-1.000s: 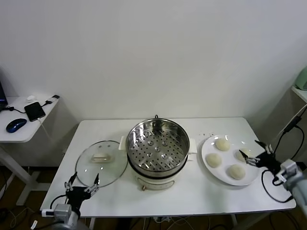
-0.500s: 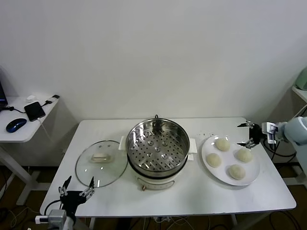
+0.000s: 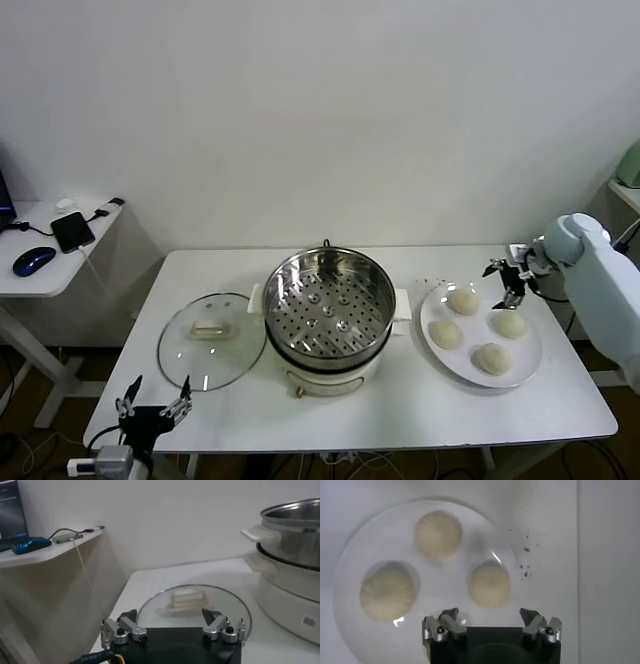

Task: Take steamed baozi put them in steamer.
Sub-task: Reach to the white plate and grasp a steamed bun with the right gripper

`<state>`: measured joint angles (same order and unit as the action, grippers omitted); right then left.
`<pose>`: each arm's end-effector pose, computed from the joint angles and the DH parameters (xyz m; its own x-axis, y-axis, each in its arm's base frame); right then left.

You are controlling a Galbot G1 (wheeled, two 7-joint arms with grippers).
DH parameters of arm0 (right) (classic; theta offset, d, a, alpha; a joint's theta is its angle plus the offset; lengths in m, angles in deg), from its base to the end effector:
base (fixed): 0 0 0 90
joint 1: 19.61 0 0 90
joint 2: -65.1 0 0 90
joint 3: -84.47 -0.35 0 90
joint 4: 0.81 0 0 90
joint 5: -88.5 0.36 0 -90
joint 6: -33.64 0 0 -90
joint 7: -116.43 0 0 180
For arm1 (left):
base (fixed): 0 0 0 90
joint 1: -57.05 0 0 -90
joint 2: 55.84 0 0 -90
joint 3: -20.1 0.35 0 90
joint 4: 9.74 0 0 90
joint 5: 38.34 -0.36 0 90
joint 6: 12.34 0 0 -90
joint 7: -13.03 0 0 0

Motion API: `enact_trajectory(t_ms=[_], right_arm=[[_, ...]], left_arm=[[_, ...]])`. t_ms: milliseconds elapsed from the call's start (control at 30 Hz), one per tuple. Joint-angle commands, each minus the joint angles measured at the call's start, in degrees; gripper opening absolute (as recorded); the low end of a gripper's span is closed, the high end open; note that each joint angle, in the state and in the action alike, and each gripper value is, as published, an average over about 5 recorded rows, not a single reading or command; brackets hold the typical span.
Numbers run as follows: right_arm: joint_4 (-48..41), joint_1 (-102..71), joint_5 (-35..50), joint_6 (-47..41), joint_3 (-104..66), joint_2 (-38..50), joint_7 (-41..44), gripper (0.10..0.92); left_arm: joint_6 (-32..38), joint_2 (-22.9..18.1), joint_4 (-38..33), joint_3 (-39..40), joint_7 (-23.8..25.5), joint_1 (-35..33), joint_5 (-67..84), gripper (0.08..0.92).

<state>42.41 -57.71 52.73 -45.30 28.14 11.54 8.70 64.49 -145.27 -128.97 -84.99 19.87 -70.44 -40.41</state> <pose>0.5781 -0.2538 -0.1926 -0.2679 -0.1295 0.9547 -0.9616 -0.0257 -0.2733 0.1352 0.0835 -0.3222 -0.9212 -0.1392 0.3633 -0.0858 0.9835 0.1592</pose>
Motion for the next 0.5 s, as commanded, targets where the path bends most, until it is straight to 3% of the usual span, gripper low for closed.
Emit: enact_trajectory(t_ms=[33,500], right_arm=[[-7.8,3.5,-3.9,1.5,0.9,-4.9,-0.5,0.823],[-13.8,2.4,-10.9,3.6,-4.4,-9.2,-4.2,0.823]], left_arm=[[0.0,-0.1,0.0,-0.1,0.0,-0.3,0.0,0.823],[0.4,-0.1,0.9,0.6,-0.2,-0.7,-0.5,0.823]])
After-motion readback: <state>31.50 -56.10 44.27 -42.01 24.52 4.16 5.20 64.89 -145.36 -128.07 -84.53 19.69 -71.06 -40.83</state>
